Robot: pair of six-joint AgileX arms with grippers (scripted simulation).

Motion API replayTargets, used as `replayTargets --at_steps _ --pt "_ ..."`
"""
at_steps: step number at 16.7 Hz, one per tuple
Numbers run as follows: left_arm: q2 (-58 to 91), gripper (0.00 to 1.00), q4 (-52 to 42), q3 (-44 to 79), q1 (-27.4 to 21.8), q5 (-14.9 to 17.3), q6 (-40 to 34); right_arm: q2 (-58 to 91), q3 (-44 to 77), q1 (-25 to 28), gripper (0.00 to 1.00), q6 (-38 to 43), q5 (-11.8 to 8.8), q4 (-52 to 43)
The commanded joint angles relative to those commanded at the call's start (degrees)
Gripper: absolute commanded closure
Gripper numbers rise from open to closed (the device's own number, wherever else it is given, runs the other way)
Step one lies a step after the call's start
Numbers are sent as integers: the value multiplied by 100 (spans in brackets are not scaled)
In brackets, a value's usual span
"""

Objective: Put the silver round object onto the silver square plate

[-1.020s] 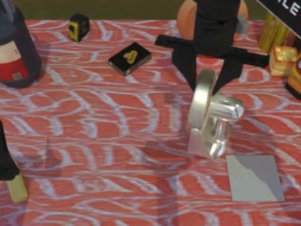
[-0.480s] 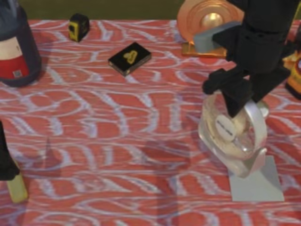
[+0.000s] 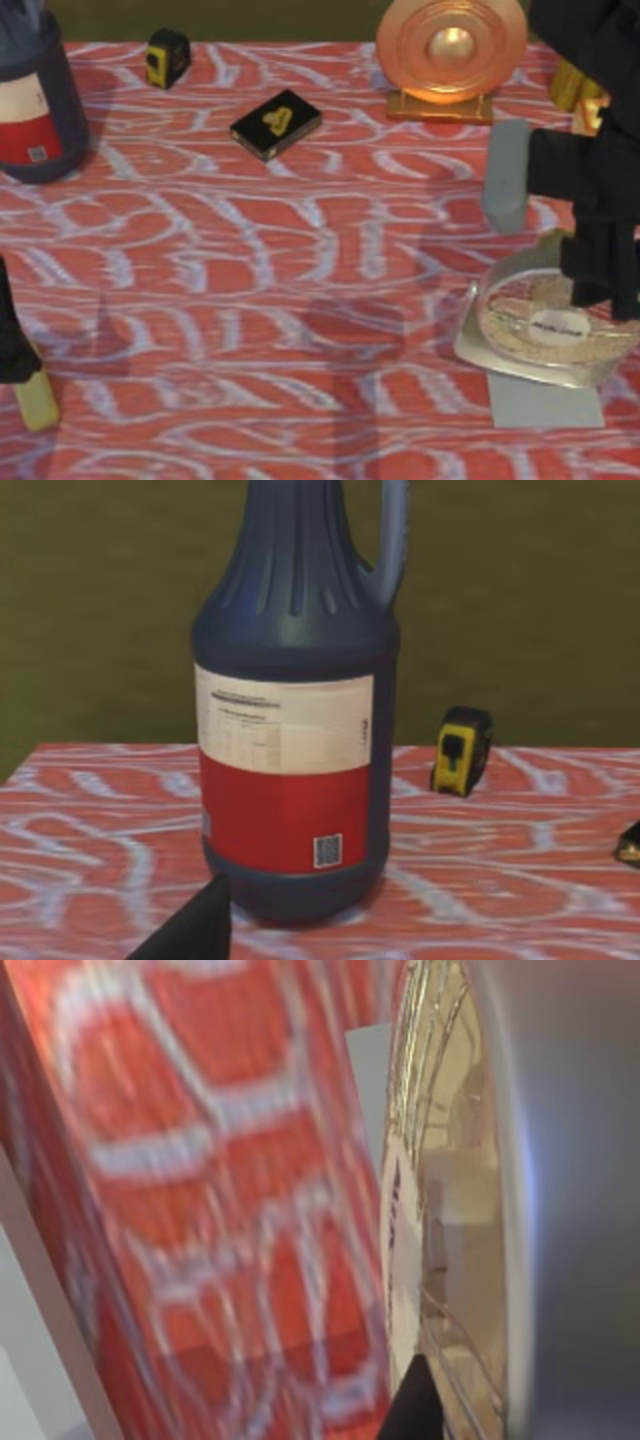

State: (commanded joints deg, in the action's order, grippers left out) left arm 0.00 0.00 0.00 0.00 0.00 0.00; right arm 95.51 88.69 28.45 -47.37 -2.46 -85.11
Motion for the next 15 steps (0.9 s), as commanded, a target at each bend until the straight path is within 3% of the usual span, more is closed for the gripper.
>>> replayTargets --at_steps 5,15 --pt "0 0 0 0 0 0 0 -472 -881 -87 100 -1356 243 453" --pt "0 0 0 0 0 0 0 -475 -1269 -89 100 -1469 266 849"
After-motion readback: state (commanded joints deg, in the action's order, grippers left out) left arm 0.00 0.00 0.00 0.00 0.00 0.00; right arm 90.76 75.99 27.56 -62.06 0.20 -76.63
